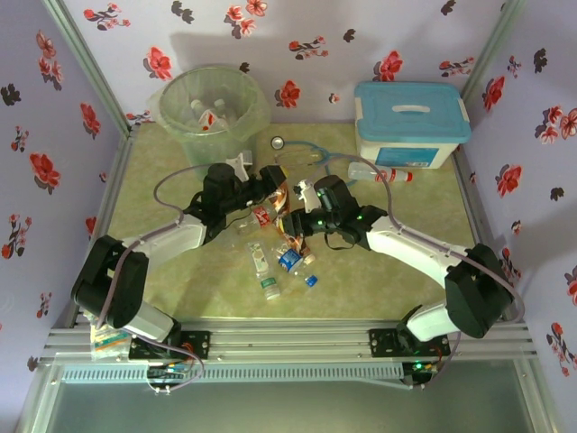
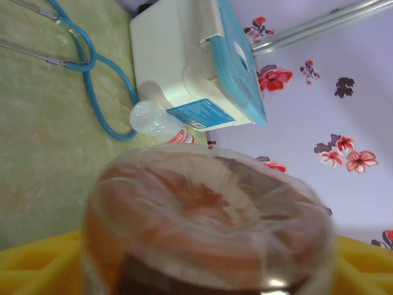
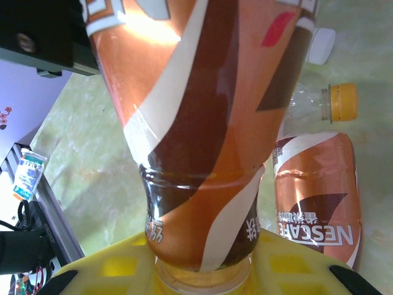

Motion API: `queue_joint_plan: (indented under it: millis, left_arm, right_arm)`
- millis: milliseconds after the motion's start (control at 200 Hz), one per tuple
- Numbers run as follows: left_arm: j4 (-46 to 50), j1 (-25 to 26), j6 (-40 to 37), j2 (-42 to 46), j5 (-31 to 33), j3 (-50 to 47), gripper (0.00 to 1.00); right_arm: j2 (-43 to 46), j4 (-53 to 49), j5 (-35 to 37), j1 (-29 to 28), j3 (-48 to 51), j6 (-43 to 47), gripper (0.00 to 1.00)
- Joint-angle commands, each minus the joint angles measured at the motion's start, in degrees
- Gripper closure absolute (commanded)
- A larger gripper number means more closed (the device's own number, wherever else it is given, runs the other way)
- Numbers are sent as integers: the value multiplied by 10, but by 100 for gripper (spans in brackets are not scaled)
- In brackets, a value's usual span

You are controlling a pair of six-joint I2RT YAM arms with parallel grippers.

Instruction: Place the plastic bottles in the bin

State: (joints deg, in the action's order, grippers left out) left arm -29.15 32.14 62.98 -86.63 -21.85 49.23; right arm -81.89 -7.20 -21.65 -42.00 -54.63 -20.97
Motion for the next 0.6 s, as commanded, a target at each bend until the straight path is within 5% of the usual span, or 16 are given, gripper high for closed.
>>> queue_joint_plan:
  millis: [0, 180, 360, 440, 595]
  left_arm:
    - [8, 2, -16, 10, 9, 15, 34]
    - [9, 2, -13, 13, 9, 17, 47]
    - [87, -14, -66, 51, 5, 70, 43]
    - [120, -40, -94, 82, -7, 103, 42]
    - [242, -107, -159, 118, -12, 211, 42]
  right_arm:
    - [0, -3, 12, -4, 2, 15, 85]
    - [4, 2, 9, -4, 1, 12, 78]
    - [39, -23, 25, -2, -7, 27, 20]
    - [78, -26, 50, 3, 5, 34, 4]
    - [139, -47, 70, 37, 33, 33, 1]
